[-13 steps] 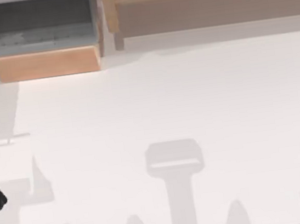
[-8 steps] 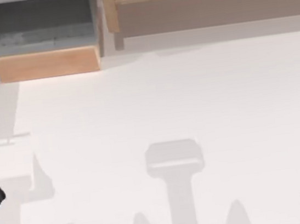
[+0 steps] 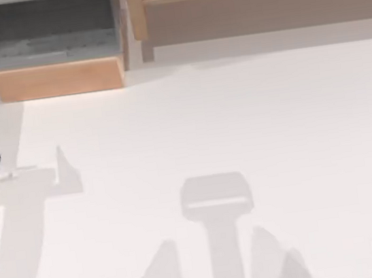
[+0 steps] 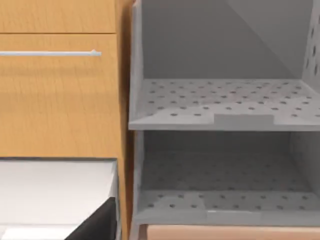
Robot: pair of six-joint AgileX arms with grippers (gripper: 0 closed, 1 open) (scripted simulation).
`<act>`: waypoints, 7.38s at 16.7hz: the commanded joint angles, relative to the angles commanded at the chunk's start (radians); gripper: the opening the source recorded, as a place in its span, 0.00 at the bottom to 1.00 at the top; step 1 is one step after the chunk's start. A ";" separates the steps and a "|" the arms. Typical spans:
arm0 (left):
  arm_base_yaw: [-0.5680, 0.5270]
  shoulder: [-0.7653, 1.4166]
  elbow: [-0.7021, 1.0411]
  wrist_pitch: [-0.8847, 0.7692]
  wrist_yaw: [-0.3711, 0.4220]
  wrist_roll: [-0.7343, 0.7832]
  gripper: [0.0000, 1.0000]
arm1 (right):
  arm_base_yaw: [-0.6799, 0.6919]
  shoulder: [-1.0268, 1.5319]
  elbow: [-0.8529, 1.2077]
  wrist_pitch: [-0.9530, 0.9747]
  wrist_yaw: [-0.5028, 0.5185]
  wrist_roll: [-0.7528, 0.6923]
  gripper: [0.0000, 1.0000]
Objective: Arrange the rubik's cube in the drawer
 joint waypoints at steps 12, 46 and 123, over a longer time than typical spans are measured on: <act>-0.384 1.090 0.738 0.353 -0.358 0.005 1.00 | 0.000 0.000 0.000 0.000 0.000 0.000 1.00; -0.569 1.989 1.557 0.448 -0.520 0.003 1.00 | 0.000 0.000 0.000 0.000 0.000 0.000 1.00; 0.510 2.204 2.541 -1.874 0.193 0.350 0.00 | 0.000 0.000 0.000 0.000 0.000 0.000 1.00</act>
